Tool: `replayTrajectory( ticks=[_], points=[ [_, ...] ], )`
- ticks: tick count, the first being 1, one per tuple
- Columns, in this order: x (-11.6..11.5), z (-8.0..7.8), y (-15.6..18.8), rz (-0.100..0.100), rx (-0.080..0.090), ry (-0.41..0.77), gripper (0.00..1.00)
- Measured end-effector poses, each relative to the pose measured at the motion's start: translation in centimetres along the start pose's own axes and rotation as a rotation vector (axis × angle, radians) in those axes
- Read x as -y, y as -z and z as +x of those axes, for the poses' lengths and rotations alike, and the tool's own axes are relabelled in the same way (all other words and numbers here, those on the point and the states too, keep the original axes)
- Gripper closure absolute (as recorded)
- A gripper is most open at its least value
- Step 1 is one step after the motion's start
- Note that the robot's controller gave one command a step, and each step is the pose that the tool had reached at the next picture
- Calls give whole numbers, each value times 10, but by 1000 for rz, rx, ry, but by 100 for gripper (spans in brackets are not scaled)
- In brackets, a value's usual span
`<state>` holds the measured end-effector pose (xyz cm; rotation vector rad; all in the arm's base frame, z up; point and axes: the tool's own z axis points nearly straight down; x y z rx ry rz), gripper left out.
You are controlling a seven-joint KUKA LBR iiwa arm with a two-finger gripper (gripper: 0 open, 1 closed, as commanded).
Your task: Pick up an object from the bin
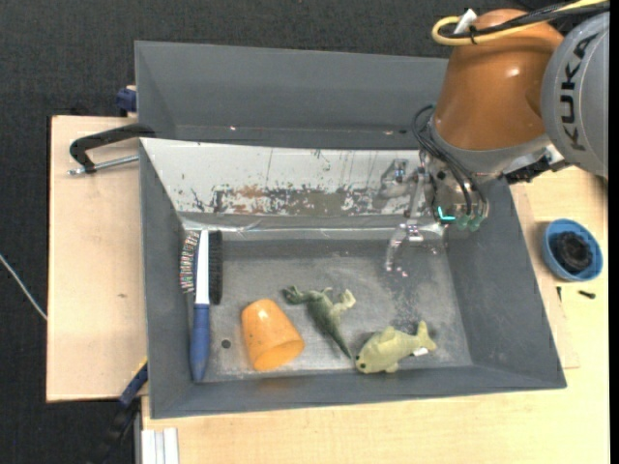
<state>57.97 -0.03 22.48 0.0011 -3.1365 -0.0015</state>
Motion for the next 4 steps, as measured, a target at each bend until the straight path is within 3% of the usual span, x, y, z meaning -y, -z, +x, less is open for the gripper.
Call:
replayTrajectory(
  ticks=[1, 2, 3, 4],
  points=[
    [15, 61, -131, -1, 0, -55, 0],
    [-49, 45, -152, -2, 12, -106, 0],
    [-45, 42, -148, -2, 20, -110, 100],
    [-78, 52, 77, 1, 18, 318, 100]
  ],
)
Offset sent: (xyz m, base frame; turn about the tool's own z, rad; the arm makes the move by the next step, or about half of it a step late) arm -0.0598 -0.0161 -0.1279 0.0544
